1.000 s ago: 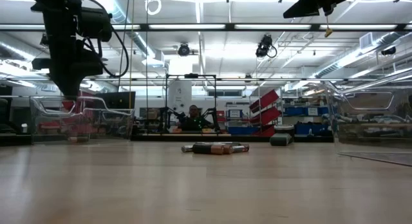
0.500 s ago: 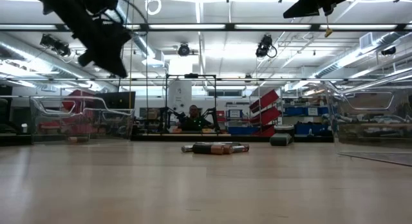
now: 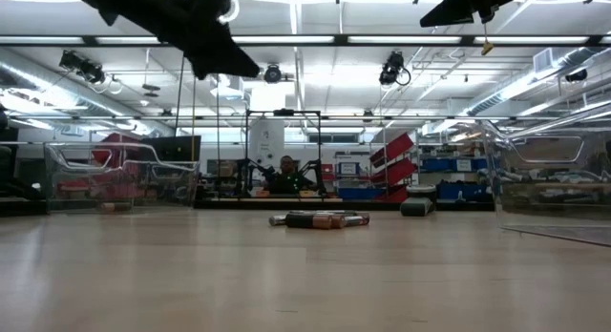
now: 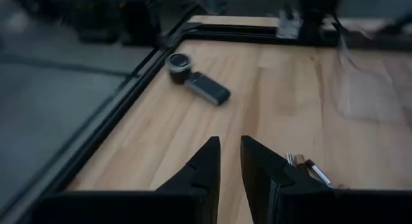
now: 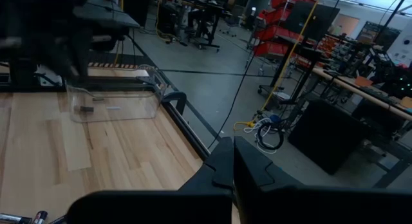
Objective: Sort batteries
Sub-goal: Put the black battery into the top transparent bin
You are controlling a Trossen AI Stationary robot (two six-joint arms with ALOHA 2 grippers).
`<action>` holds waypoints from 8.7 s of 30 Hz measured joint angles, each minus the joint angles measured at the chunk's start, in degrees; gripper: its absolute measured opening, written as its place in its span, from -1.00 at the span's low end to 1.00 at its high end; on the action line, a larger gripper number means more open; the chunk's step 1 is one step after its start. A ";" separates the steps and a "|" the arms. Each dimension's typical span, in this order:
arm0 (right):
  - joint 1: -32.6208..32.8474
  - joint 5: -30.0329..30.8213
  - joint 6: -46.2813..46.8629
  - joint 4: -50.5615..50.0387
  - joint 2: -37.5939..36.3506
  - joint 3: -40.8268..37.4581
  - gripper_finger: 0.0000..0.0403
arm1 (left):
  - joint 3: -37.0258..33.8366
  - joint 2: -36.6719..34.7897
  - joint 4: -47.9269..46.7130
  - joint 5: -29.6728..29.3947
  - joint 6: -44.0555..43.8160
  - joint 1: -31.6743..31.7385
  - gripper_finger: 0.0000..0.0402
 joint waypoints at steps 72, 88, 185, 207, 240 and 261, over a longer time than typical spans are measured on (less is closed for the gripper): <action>0.00 0.00 1.09 -1.73 0.02 0.00 -1.00 | 0.09 39.89 25.16 18.09 13.92 4.13 -0.38; 0.02 0.00 1.28 -1.73 0.02 0.00 -1.00 | 0.09 39.89 24.73 19.46 11.65 4.10 -0.38; 0.92 -15.31 16.09 -6.05 60.35 16.21 -0.73 | -13.07 -12.15 -2.01 -10.62 -6.57 -3.88 -0.38; -0.07 -17.63 16.92 -4.16 60.61 16.17 -0.55 | -13.05 -10.50 0.05 -10.62 -6.59 -3.88 -0.38; -4.19 -24.39 22.32 -3.02 64.96 16.35 -0.84 | -13.05 -10.47 0.15 -10.64 -6.40 -3.86 -0.38; -4.67 -23.02 22.10 -2.20 62.72 15.93 -0.94 | -13.05 -10.47 0.15 -10.63 -6.58 -3.86 -0.38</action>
